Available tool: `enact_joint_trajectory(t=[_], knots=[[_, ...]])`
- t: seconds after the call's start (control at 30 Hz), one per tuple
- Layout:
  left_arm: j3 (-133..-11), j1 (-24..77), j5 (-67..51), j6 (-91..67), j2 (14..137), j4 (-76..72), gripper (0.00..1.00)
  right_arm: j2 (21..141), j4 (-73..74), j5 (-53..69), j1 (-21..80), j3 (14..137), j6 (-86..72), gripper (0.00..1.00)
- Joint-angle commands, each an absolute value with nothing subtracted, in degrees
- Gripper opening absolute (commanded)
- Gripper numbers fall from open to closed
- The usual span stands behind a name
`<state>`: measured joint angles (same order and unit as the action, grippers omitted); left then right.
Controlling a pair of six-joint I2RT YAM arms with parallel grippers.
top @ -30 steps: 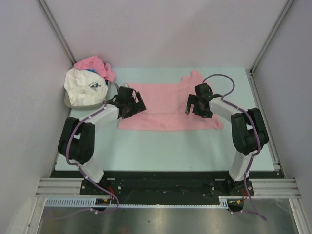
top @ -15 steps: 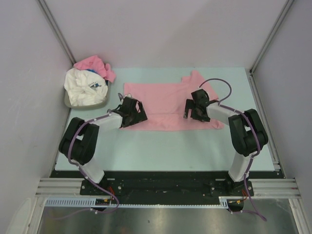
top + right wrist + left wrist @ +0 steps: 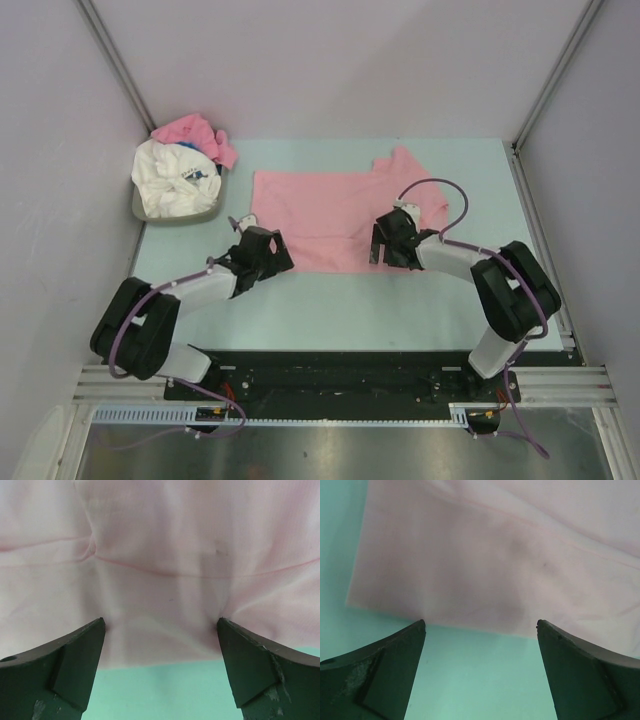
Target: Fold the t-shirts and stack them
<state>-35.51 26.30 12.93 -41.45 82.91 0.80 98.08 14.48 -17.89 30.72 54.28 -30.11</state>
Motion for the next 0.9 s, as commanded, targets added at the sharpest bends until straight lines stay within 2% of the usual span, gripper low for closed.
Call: enact_joint_trajectory(t=[0.0,0.2,0.53,0.7,0.87], knots=[[-29.45,28.21,12.75,-45.52,77.81,12.21,1.0,96.16,28.21,-14.15,34.36,47.82,-39.11,1.0],[-26.28,32.25,14.15,-48.51,67.6,17.04,1.0,90.98,32.25,-20.02,38.84,45.88,-43.77,1.0],[-34.97,34.45,15.38,-47.9,54.76,28.13,1.0,77.88,40.17,-26.28,39.9,47.28,-44.03,1.0],[-43.05,34.45,17.22,-46.06,59.31,29.97,1.0,74.79,35.0,-18.58,43.66,51.23,-39.73,1.0],[-54.12,33.76,21.17,-44.3,62.75,33.21,1.0,84.34,25.07,-7.22,50.35,58.7,-33.67,1.0]])
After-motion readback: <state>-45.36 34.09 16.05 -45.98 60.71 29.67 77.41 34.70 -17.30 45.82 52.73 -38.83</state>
